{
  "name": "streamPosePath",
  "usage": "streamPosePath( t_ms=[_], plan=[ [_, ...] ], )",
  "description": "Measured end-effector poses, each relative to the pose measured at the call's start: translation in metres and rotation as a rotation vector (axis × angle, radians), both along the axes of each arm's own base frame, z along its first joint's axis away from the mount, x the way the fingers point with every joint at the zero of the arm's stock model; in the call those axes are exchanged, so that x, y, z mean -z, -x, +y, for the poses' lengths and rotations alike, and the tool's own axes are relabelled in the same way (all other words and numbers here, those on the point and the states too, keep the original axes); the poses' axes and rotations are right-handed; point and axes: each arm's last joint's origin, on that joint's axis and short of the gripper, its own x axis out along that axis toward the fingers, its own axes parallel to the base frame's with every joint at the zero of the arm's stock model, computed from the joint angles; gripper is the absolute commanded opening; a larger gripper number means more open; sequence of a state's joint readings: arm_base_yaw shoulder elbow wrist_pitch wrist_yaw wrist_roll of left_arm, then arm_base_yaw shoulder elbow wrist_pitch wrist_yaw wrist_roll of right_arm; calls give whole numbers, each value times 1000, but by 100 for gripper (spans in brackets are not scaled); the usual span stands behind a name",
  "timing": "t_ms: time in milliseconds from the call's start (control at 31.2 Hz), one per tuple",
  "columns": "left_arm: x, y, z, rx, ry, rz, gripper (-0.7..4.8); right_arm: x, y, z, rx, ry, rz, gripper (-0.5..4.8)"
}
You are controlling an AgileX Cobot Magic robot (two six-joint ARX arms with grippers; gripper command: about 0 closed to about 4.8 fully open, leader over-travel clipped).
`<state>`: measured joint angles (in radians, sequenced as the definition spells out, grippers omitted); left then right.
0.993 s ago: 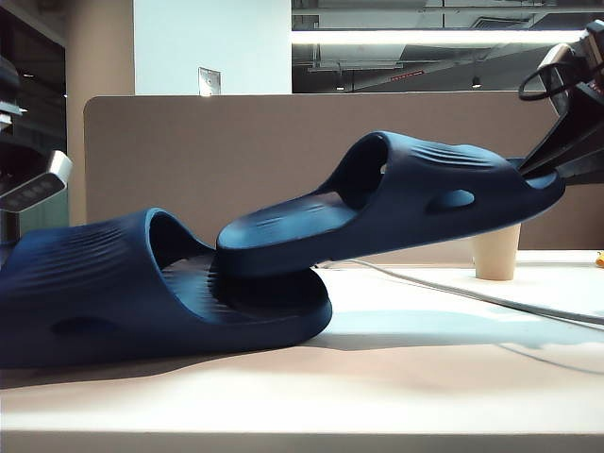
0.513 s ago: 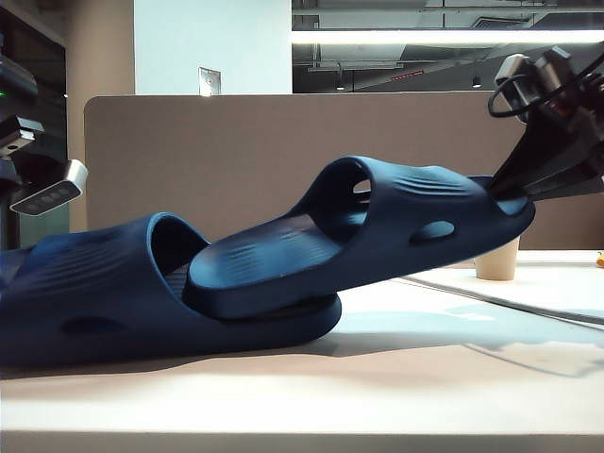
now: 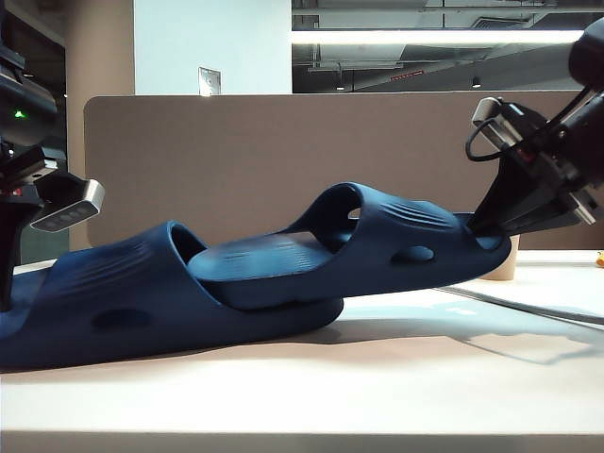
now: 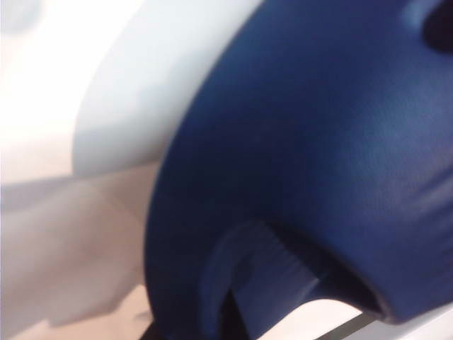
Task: Interlock the pair of blue slippers on the table with their fronts facing up.
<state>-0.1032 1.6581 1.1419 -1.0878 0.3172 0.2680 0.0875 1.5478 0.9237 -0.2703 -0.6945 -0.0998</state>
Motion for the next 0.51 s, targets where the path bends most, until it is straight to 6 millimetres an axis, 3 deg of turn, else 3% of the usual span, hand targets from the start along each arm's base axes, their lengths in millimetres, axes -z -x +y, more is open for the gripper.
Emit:
streamPosePath(
  t_ms=[96,320,513],
  plan=[
    [1,-2,0,0,-1,5,-3,-2,-3,1,-1,0,-27,-3],
    [2,-8,-3,6,9,7,-3,-34,-32,4,1,56,-115,-4],
    [3,-11,-5,18,12,7,-3,-17,-43,13,-24,105,-29,-3]
  ],
)
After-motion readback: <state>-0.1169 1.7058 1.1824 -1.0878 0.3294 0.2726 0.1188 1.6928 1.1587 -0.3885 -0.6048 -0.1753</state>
